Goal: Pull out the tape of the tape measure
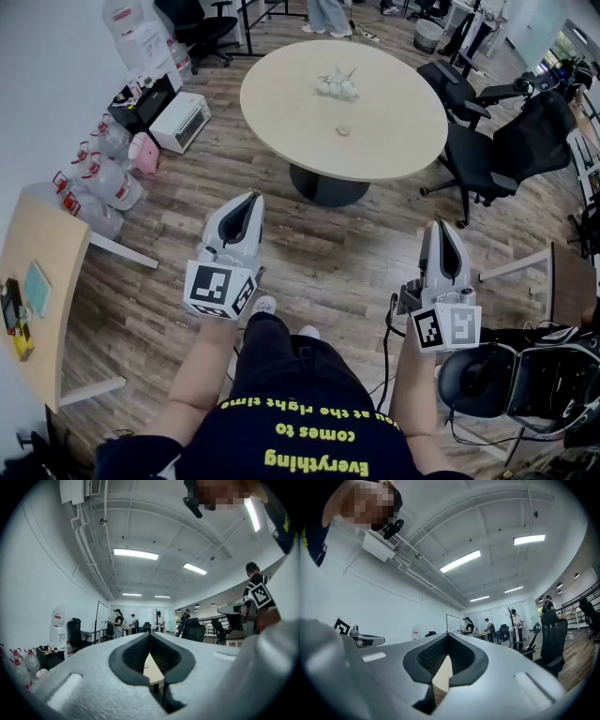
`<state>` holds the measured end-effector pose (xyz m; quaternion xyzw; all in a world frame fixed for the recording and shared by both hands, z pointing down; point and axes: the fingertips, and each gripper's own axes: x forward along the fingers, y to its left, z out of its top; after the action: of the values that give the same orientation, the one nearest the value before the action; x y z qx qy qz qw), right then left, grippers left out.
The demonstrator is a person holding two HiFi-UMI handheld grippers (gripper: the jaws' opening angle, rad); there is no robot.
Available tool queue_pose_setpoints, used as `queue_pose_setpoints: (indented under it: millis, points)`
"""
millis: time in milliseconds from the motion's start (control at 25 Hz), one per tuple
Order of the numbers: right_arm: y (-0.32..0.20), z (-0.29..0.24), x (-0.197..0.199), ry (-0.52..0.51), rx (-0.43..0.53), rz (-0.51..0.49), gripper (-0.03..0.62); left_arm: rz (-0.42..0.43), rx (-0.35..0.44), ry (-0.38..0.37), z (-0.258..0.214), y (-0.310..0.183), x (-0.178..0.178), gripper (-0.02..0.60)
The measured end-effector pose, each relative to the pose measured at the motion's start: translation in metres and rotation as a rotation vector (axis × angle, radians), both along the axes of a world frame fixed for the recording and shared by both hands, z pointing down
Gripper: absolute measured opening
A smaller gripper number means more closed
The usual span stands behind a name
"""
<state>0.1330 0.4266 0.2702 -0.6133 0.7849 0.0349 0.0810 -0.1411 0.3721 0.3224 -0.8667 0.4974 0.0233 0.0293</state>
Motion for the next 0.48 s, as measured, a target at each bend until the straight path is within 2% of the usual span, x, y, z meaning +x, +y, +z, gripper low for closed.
queue_pose_setpoints:
  millis: [400, 480]
  points:
    - [-0.009, 0.001, 0.006, -0.029, 0.006, 0.004, 0.011, -0.002, 0.002, 0.010, 0.001, -0.011, 0.010, 0.000]
    - [-0.012, 0.001, 0.011, -0.044, 0.006, 0.016, 0.012, -0.003, -0.002, 0.020, -0.001, -0.014, 0.011, 0.036]
